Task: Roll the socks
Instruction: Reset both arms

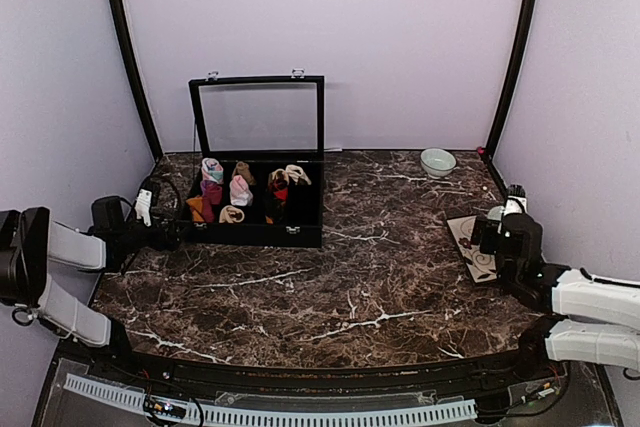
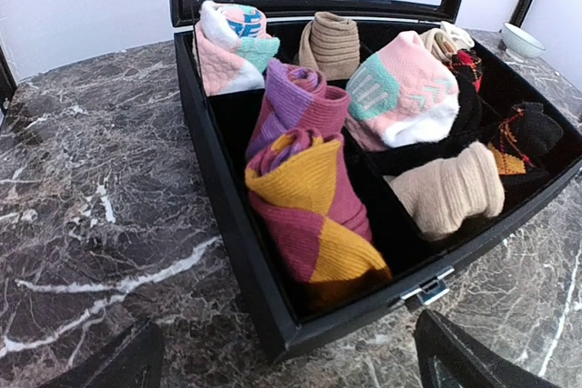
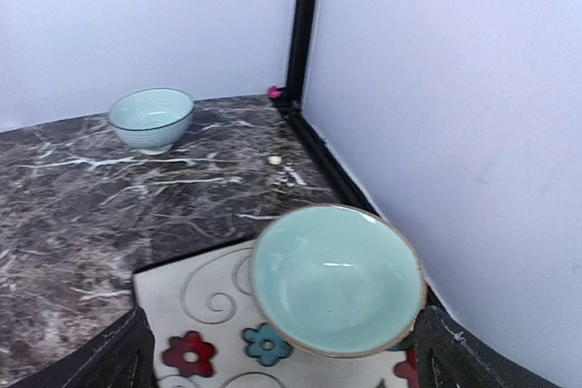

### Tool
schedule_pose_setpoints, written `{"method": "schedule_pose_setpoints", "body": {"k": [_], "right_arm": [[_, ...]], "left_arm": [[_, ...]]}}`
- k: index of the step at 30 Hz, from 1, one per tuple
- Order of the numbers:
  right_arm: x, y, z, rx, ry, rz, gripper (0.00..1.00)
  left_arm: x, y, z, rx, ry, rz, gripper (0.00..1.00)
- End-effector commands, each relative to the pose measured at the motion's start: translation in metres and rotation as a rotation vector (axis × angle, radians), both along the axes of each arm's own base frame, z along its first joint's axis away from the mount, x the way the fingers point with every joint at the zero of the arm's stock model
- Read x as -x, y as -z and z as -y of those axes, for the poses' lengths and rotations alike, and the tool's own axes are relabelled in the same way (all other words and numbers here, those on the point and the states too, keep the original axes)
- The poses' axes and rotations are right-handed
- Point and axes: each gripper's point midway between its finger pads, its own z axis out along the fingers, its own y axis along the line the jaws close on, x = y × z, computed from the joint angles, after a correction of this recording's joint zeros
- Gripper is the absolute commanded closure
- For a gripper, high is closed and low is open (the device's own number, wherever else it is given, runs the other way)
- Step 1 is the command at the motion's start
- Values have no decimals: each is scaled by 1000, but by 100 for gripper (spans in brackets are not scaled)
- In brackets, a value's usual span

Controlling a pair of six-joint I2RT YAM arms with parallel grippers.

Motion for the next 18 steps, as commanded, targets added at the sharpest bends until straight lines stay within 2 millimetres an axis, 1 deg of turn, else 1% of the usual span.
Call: {"method": "schedule_pose_setpoints", "body": {"k": [1, 2, 3, 5, 7, 9, 11, 13, 14, 16, 18], "right_arm": [[17, -28, 51, -43, 228, 248, 0], [16, -25, 56, -41, 242, 246, 0], [14, -23, 61, -26, 249, 241, 0], [9, -20, 64, -12, 229, 254, 0], [-4, -16, 59, -5, 165, 240, 0], [-18, -12, 59, -8, 134, 233, 0], [-32, -1, 61, -12, 106, 206, 0], [-48, -8, 66, -20, 119, 235, 0], [-55, -7, 66, -23, 105, 230, 0], [-71, -5, 63, -16, 76, 198, 0], [-80, 5, 67, -17, 94, 140, 0]], "left_arm": [[-38, -39, -2, -5, 17, 209, 1], [-43, -30, -3, -3, 13, 154, 1], [-49, -29, -4, -9, 11, 149, 1], [-52, -30, -4, -3, 7, 156, 1], [-50, -31, -5, -11, -5, 171, 1], [-46, -35, -11, -28, -58, 199, 1], [-40, -40, -16, -45, -105, 234, 1], [-37, -39, -16, -59, -119, 237, 1], [-37, -36, -12, -66, -101, 224, 1], [-38, -26, 3, -82, -39, 157, 1], [-37, -20, 17, -84, 21, 110, 1]]}}
